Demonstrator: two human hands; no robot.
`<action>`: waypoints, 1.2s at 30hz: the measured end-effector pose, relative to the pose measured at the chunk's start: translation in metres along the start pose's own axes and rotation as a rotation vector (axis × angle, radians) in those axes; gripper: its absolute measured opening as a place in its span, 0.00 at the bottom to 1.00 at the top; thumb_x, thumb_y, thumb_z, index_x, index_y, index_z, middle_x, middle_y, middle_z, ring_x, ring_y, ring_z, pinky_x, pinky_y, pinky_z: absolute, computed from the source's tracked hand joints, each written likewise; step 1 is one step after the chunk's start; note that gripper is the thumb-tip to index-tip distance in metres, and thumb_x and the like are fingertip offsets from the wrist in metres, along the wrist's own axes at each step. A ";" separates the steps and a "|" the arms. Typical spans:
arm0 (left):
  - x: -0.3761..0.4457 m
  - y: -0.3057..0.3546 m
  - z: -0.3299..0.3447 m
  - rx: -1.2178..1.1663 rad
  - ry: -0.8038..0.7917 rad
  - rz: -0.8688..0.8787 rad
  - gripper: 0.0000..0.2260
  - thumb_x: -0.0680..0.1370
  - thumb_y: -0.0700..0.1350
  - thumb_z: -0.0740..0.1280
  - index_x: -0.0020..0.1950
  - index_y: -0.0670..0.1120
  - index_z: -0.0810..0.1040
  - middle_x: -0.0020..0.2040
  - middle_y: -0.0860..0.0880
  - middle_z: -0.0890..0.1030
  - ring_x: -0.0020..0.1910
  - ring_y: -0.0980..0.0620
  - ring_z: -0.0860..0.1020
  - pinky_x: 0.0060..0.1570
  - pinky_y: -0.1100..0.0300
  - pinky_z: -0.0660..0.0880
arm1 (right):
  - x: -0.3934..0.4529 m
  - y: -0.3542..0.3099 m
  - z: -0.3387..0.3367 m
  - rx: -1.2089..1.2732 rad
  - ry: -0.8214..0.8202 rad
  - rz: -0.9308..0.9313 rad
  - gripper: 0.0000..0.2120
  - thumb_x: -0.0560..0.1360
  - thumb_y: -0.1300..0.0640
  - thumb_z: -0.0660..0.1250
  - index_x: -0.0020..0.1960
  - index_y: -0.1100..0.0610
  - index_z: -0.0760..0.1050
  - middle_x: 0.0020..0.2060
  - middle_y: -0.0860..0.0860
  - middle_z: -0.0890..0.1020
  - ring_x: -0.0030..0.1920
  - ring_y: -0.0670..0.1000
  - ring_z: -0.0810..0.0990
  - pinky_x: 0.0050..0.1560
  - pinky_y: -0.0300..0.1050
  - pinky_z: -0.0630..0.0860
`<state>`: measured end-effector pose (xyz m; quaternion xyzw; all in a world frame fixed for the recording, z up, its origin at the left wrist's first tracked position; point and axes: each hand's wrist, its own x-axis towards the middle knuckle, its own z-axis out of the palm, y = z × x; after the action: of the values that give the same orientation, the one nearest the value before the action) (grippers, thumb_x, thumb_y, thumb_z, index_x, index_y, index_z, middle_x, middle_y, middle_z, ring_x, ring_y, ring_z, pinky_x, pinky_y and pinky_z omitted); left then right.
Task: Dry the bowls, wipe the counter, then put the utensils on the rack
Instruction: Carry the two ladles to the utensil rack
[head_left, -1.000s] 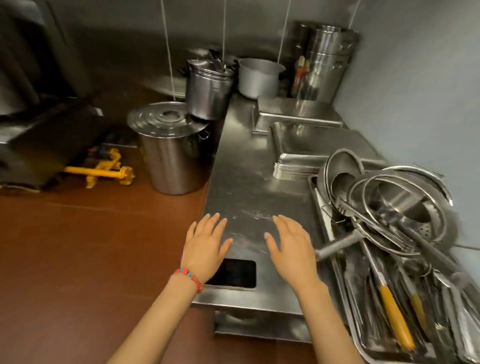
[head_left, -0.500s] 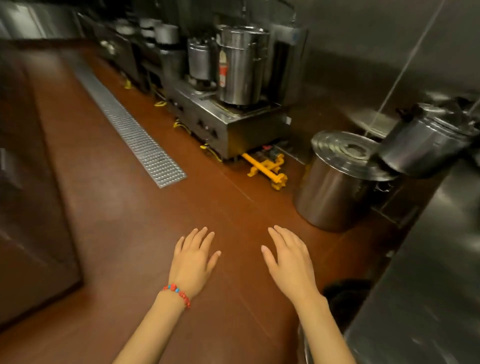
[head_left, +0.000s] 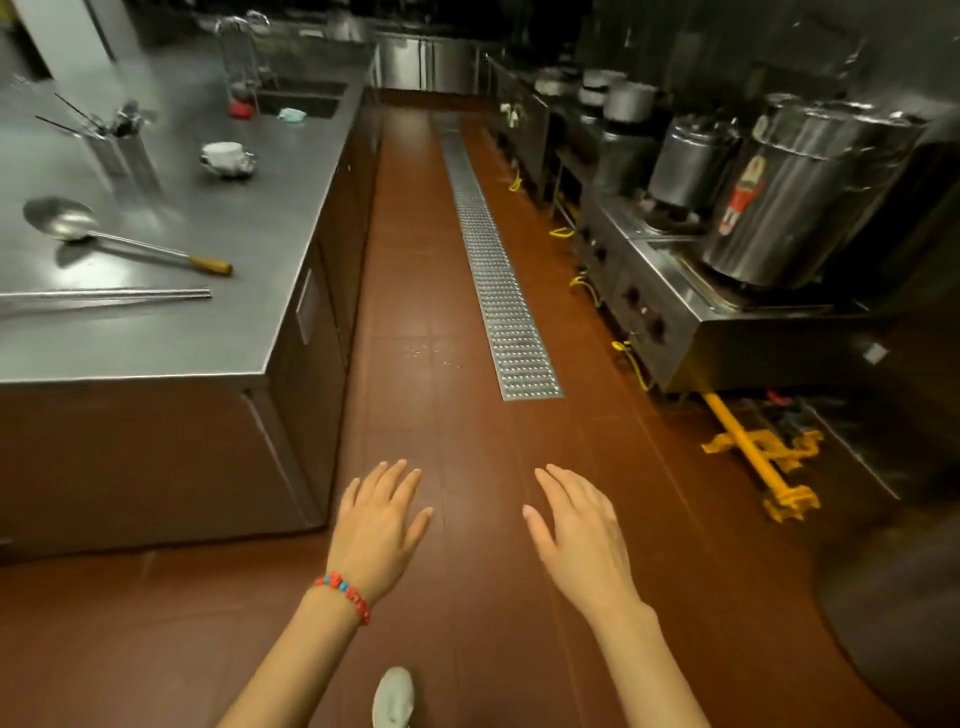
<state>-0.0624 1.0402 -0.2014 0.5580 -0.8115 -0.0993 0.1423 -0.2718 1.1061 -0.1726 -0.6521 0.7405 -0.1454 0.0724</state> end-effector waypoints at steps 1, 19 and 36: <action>0.020 -0.013 0.000 0.001 0.009 -0.010 0.23 0.79 0.53 0.57 0.72 0.48 0.62 0.74 0.48 0.62 0.74 0.49 0.57 0.71 0.51 0.52 | 0.024 -0.006 0.008 -0.001 -0.001 -0.016 0.23 0.79 0.47 0.54 0.72 0.52 0.61 0.72 0.49 0.66 0.73 0.48 0.60 0.73 0.46 0.54; 0.371 -0.159 -0.009 0.088 -0.018 -0.082 0.24 0.79 0.56 0.54 0.73 0.48 0.59 0.75 0.47 0.61 0.74 0.48 0.56 0.72 0.50 0.52 | 0.416 -0.054 0.058 0.072 -0.028 -0.105 0.24 0.79 0.46 0.53 0.73 0.51 0.58 0.72 0.47 0.64 0.73 0.46 0.59 0.72 0.42 0.51; 0.600 -0.296 -0.034 0.017 0.124 -0.477 0.26 0.75 0.56 0.53 0.56 0.39 0.79 0.55 0.38 0.81 0.53 0.39 0.80 0.50 0.45 0.77 | 0.771 -0.155 0.129 0.077 -0.229 -0.543 0.23 0.79 0.46 0.53 0.73 0.51 0.59 0.72 0.47 0.64 0.73 0.46 0.59 0.72 0.42 0.54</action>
<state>0.0070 0.3743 -0.1924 0.7400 -0.6473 -0.0888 0.1594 -0.1940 0.3134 -0.1838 -0.8353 0.5198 -0.1129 0.1387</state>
